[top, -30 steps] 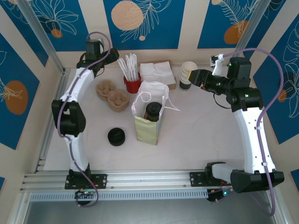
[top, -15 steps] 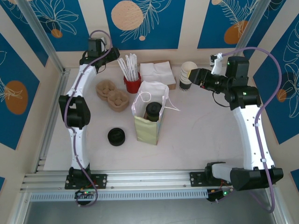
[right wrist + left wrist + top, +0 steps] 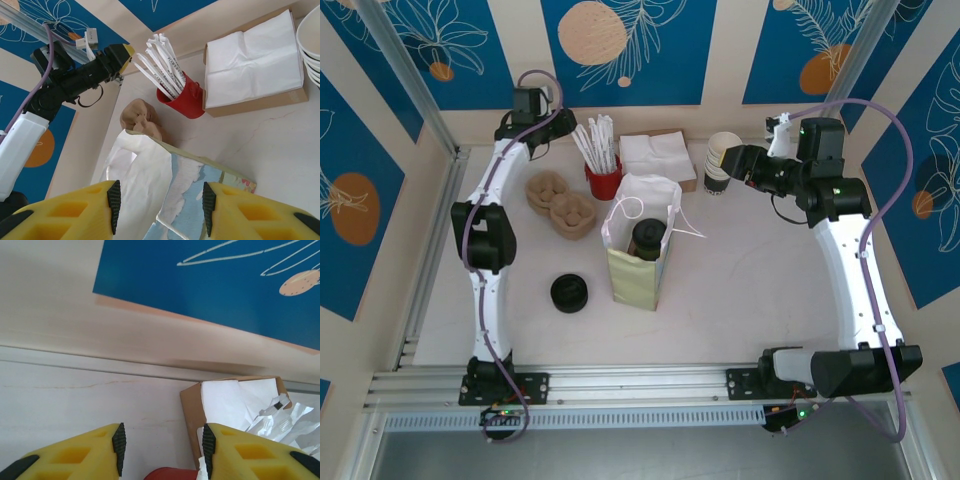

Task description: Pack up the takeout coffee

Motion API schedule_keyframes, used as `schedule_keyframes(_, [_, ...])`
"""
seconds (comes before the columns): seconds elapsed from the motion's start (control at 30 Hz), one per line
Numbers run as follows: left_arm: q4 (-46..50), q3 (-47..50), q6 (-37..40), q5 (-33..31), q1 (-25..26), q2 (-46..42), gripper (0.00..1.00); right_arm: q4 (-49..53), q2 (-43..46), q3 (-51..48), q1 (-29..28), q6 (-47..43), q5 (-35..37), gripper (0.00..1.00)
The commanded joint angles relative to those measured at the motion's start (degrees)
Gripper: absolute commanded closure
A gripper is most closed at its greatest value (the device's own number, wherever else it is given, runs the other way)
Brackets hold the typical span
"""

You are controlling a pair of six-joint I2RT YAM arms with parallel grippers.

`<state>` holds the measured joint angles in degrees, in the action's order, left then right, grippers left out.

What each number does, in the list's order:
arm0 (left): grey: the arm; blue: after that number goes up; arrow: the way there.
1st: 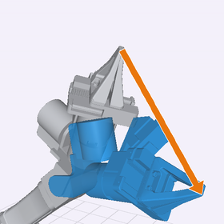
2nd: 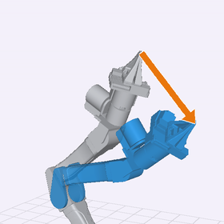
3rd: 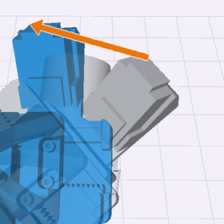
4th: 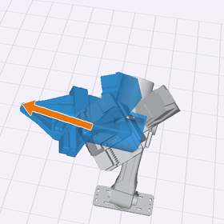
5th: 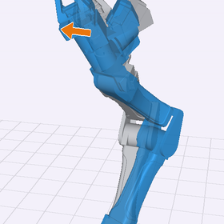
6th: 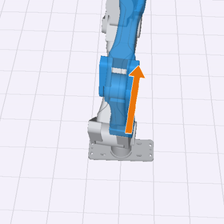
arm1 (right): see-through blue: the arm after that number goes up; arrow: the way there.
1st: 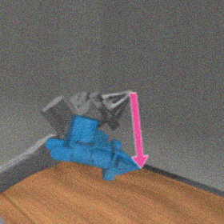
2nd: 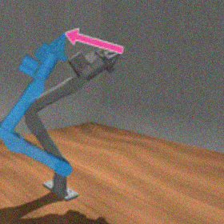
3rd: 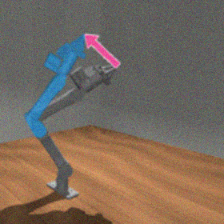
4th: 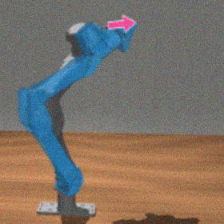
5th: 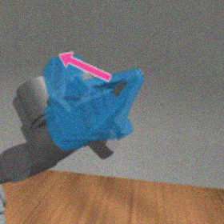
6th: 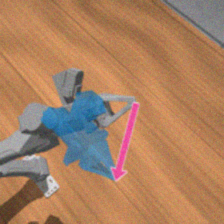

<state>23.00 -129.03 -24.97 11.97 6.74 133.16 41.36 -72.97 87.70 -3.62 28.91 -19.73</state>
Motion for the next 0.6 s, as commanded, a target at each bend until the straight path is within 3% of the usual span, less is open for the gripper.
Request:
schedule_keyframes(0.0, [-0.8,2.0,0.5,1.9,-0.7,-1.6,0.56,0.5,-0.2,0.9,0.1,-0.7,-0.9,0.51])
schedule_keyframes(0.33, [-5.9,10.8,-1.2,3.8,-0.7,-6.1,0.56,1.0,0.6,0.4,0.1,-1.0,-0.9,0.51])
schedule_keyframes(0.57, [-7.1,12.7,-1.9,4.5,-0.6,-6.8,0.67,1.2,1.1,-0.1,0.1,-0.8,-1.2,0.51])
